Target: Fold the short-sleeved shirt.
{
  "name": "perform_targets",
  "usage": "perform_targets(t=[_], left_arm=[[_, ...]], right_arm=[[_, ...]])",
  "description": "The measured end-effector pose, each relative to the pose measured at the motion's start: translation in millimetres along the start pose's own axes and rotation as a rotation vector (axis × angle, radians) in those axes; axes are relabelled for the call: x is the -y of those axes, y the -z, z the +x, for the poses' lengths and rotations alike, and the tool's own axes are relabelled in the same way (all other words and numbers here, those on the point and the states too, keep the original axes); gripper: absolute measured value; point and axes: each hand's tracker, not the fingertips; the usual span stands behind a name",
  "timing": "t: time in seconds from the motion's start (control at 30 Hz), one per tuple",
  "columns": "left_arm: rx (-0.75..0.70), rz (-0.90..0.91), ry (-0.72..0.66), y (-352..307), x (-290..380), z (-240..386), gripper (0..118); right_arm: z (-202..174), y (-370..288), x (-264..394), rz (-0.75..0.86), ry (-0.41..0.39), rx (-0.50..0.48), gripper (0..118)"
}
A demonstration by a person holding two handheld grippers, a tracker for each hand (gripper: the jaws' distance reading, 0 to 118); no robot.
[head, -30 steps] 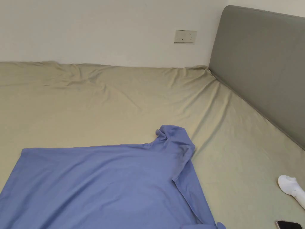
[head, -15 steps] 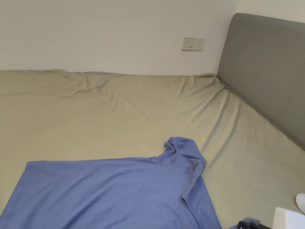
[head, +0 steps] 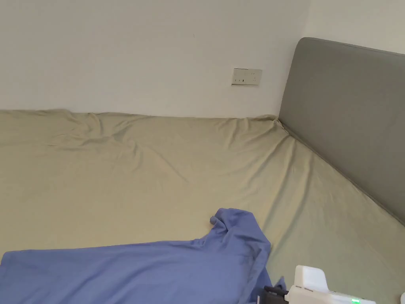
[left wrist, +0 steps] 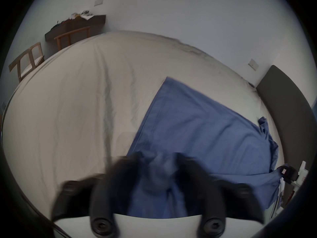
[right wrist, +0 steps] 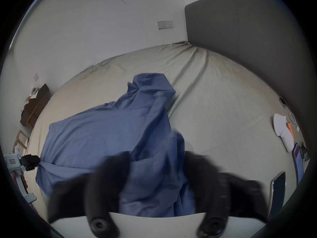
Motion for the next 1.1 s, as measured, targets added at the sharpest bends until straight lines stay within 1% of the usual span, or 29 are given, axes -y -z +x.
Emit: perform_targets(t=[0.03, 0.07, 0.1, 0.13, 0.17, 0.2, 0.23, 0.27, 0.3, 0.33, 0.4, 0.43, 0.5, 0.6, 0.67, 0.73, 0.77, 0.8, 0.83, 0.87, 0.9, 0.93, 1.0, 1.03, 1.07, 1.1], left_arm=[[0.018, -0.02, -0.013, -1.1, 4.1, -5.0, 97], [0.056, -0.034, -0.023, -4.1, 7.7, -11.3, 104], [0.078, -0.022, -0.039, -14.7, 11.1, -15.6, 97], [0.087, 0.025, -0.065, -32.5, 15.2, -19.7, 85], [0.077, 0.099, -0.073, -53.9, 20.2, -23.0, 73], [0.072, 0.172, -0.042, -67.7, 22.2, -33.8, 49], [0.061, 0.219, -0.001, -83.7, 27.2, -36.0, 25], [0.049, 0.242, 0.069, -99.0, 32.3, -37.5, 7], [0.026, 0.248, 0.113, -108.6, 36.6, -39.0, 1], [-0.003, 0.253, 0.144, -120.8, 44.0, -36.0, 0], [-0.01, 0.22, 0.161, -135.3, 55.4, -42.7, 0], [0.001, 0.22, 0.149, -141.1, 63.0, -47.1, 0], [0.032, 0.198, 0.123, -147.1, 76.1, -53.8, 0], [0.04, 0.138, 0.078, -135.4, 89.2, -63.6, 0], [0.011, 0.093, 0.055, -122.5, 90.3, -67.6, 0], [0.031, 0.093, 0.049, -108.3, 82.7, -72.6, 0], [0.06, 0.095, 0.045, -102.0, 78.0, -72.9, 5], [0.066, 0.099, 0.047, -95.0, 73.6, -72.2, 32], [0.081, 0.105, 0.045, -85.4, 68.6, -71.9, 62], [0.082, 0.09, 0.052, -77.5, 62.9, -68.8, 82], [0.088, 0.073, 0.063, -69.7, 58.7, -67.5, 90], [0.099, 0.057, 0.083, -59.8, 55.0, -65.9, 86], [0.07, 0.028, 0.11, -40.5, 51.3, -60.6, 82], [0.037, -0.003, 0.124, -29.6, 50.8, -58.5, 78], [0.003, -0.052, 0.138, -20.5, 50.5, -56.3, 70], [-0.063, -0.037, 0.172, -19.0, 51.8, -52.6, 60]], right_arm=[[1.7, 0.1, 1.2, -0.013, 0.009, 0.005, 100], [4.3, -5.7, 3.2, -0.012, 0.018, 0.003, 98], [7.2, -14.5, 6.3, 0.015, 0.033, -0.014, 92], [10.7, -29.8, 11.6, 0.085, 0.052, -0.032, 91], [13.4, -45.8, 17.5, 0.139, 0.069, -0.023, 91], [15.8, -61.6, 23.5, 0.17, 0.073, -0.017, 87], [19.3, -77.2, 29.8, 0.186, 0.07, -0.028, 78], [21.9, -92.8, 38.6, 0.186, 0.06, -0.052, 60], [23.6, -104.3, 46.6, 0.184, 0.053, -0.075, 19], [24.4, -115.9, 56.4, 0.181, 0.049, -0.085, 2], [24.0, -131.1, 76.6, 0.194, 0.062, -0.051, 1], [24.8, -140.2, 86.2, 0.186, 0.06, -0.06, 1], [20.7, -154.2, 107.4, 0.182, 0.088, -0.06, 1], [19.3, -162.9, 134.8, 0.116, 0.174, -0.076, 1], [18.3, -160.8, 147.9, 0.087, 0.214, -0.088, 1], [17.3, -158.2, 150.6, 0.055, 0.223, -0.085, 1], [17.5, -156.0, 150.3, 0.053, 0.224, -0.082, 1], [16.2, -155.8, 148.9, 0.055, 0.22, -0.078, 1], [14.4, -156.9, 146.8, 0.059, 0.217, -0.075, 1], [13.1, -158.3, 143.9, 0.066, 0.215, -0.077, 1], [13.3, -158.5, 140.3, 0.074, 0.216, -0.086, 1], [12.0, -160.1, 137.0, 0.087, 0.217, -0.097, 1], [9.5, -162.8, 130.8, 0.107, 0.216, -0.113, 2], [8.0, -162.6, 127.3, 0.111, 0.211, -0.115, 2], [6.3, -162.4, 124.2, 0.114, 0.2, -0.113, 2], [4.9, -162.2, 121.8, 0.115, 0.188, -0.107, 2]])
